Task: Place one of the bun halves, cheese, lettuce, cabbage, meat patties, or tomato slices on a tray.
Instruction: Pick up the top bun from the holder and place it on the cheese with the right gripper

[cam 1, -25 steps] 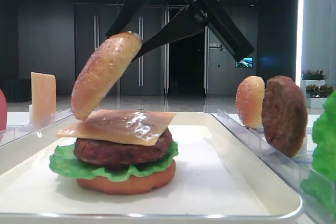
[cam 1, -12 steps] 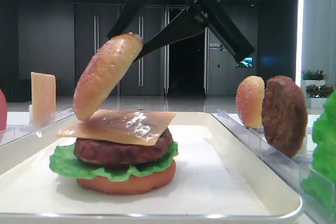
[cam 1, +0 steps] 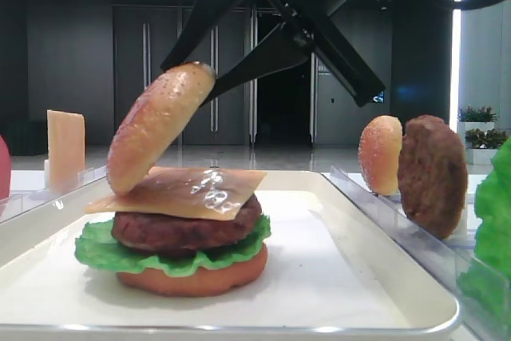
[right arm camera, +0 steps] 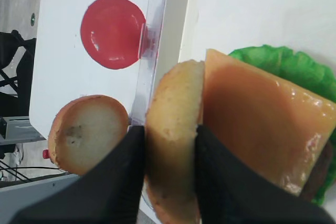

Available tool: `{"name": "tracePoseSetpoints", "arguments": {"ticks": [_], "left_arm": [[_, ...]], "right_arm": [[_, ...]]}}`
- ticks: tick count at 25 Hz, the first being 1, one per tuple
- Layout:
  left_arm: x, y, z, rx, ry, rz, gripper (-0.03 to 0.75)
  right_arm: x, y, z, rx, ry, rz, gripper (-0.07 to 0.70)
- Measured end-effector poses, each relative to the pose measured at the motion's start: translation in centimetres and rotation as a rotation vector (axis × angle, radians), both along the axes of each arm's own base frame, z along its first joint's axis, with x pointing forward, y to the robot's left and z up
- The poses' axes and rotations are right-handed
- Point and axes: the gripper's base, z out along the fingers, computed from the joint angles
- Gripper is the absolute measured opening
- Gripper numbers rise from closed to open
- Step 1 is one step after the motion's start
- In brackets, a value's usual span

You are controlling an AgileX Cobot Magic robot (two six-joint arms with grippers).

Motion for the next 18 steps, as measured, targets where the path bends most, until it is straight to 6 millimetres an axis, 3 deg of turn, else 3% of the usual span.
{"name": "tracePoseSetpoints", "arguments": {"ticks": [18], "left_arm": [[0.0,0.0,0.0,0.0,0.0,0.0,0.0]], "right_arm": [[-0.01,0.01,-0.03,0.0,0.002,0.001,0.233]]}}
